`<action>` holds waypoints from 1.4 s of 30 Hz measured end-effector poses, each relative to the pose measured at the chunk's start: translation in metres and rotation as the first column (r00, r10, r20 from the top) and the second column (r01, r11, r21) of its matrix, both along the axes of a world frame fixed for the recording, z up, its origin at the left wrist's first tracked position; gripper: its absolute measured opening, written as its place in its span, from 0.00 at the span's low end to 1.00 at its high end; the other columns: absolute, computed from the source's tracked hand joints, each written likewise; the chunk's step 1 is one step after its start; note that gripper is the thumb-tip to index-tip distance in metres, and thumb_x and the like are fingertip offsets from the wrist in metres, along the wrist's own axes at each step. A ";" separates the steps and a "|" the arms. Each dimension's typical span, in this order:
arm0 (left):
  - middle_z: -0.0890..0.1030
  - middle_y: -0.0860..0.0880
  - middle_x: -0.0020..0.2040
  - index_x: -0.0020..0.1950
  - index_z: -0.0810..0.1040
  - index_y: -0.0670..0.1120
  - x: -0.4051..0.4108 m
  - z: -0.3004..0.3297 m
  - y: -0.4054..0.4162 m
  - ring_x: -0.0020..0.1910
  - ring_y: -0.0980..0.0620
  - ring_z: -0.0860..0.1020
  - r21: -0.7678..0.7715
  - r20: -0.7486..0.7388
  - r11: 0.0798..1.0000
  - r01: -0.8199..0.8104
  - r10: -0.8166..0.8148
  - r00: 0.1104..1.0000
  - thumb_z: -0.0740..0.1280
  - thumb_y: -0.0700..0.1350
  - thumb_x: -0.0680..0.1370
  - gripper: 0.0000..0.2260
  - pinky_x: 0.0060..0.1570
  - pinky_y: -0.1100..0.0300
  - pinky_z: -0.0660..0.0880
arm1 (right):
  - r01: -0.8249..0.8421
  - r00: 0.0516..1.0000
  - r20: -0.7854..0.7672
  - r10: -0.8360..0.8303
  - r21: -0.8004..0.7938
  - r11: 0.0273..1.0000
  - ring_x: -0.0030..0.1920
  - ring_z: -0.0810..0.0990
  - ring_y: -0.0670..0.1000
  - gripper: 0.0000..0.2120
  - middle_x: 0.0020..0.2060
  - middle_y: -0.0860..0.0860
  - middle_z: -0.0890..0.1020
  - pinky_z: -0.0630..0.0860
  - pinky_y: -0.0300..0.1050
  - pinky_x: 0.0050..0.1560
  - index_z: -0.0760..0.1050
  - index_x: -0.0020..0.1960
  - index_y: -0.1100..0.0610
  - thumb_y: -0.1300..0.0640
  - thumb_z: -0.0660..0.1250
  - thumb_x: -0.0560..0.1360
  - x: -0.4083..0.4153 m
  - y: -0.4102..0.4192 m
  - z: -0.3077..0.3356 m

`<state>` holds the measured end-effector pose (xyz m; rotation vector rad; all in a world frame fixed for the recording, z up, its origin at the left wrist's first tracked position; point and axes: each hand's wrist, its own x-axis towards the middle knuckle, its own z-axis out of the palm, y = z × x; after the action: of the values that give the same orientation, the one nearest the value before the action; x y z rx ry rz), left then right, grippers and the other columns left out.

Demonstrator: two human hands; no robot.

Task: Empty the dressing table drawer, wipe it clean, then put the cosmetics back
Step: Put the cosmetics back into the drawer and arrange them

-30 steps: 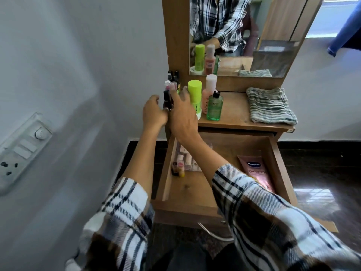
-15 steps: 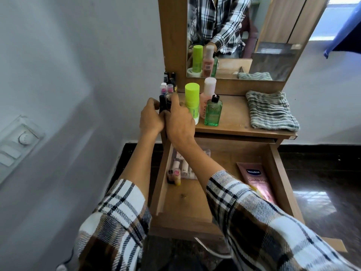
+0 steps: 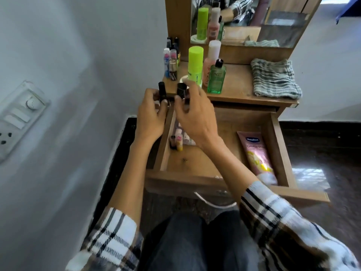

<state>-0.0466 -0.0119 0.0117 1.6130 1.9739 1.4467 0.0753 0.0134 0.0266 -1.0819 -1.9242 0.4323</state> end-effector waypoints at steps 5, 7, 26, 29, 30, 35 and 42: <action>0.77 0.53 0.50 0.58 0.73 0.46 0.005 -0.023 -0.051 0.50 0.55 0.77 -0.107 -0.024 0.993 0.040 -0.043 0.999 0.62 0.43 0.79 0.09 0.43 0.72 0.68 | -0.074 0.997 -0.031 0.069 -0.229 0.971 0.51 0.80 0.47 0.16 0.51 0.48 0.81 0.79 0.48 0.50 0.72 0.61 0.53 0.54 0.68 0.74 0.050 -0.029 -0.024; 0.78 0.49 0.52 0.56 0.74 0.44 0.009 -0.028 -0.060 0.52 0.50 0.77 -0.187 -0.080 0.982 0.039 -0.055 0.995 0.64 0.44 0.77 0.09 0.45 0.65 0.71 | -0.087 0.996 0.000 0.091 -0.309 0.947 0.48 0.80 0.50 0.15 0.49 0.49 0.81 0.79 0.49 0.48 0.72 0.58 0.53 0.55 0.69 0.73 0.059 -0.036 -0.032; 0.81 0.45 0.48 0.54 0.78 0.48 0.023 -0.028 -0.056 0.56 0.43 0.72 -0.344 -0.572 0.934 -0.101 -0.123 0.811 0.69 0.56 0.72 0.15 0.55 0.47 0.64 | 0.027 0.939 0.304 0.161 -0.530 0.848 0.51 0.80 0.57 0.17 0.52 0.57 0.81 0.79 0.51 0.51 0.75 0.57 0.59 0.61 0.71 0.68 0.033 -0.028 -0.061; 0.81 0.45 0.49 0.52 0.80 0.48 0.023 -0.029 -0.055 0.57 0.43 0.71 -0.356 -0.600 0.925 -0.137 -0.113 0.792 0.69 0.55 0.73 0.13 0.55 0.47 0.64 | 0.005 0.937 0.301 0.178 -0.519 0.855 0.51 0.80 0.57 0.18 0.51 0.57 0.81 0.79 0.53 0.52 0.74 0.57 0.58 0.62 0.72 0.68 0.030 -0.030 -0.062; 0.81 0.46 0.49 0.52 0.80 0.48 0.024 -0.029 -0.054 0.56 0.44 0.71 -0.354 -0.623 0.922 -0.155 -0.109 0.774 0.69 0.55 0.73 0.13 0.54 0.48 0.64 | -0.002 0.935 0.303 0.185 -0.516 0.857 0.51 0.80 0.57 0.19 0.51 0.57 0.80 0.79 0.54 0.52 0.74 0.57 0.58 0.62 0.72 0.68 0.030 -0.030 -0.062; 0.75 0.45 0.55 0.51 0.82 0.47 0.024 -0.031 -0.051 0.56 0.45 0.69 -0.372 -0.692 0.897 -0.239 -0.097 0.715 0.70 0.55 0.72 0.14 0.55 0.50 0.67 | -0.036 0.926 0.305 0.224 -0.517 0.855 0.52 0.79 0.57 0.19 0.53 0.57 0.80 0.79 0.52 0.53 0.73 0.59 0.58 0.61 0.72 0.69 0.028 -0.030 -0.062; 0.74 0.44 0.56 0.53 0.82 0.48 0.023 -0.033 -0.050 0.58 0.43 0.69 -0.451 -0.668 0.861 -0.235 -0.151 0.728 0.71 0.53 0.72 0.14 0.55 0.50 0.69 | -0.041 0.927 0.292 0.235 -0.544 0.838 0.54 0.79 0.56 0.19 0.55 0.57 0.79 0.78 0.51 0.54 0.71 0.59 0.58 0.61 0.71 0.70 0.028 -0.031 -0.062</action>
<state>-0.0236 -0.0619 -0.0215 1.9905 2.4753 0.2006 0.1030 -0.0172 -0.0350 -1.4499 -2.2775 0.9558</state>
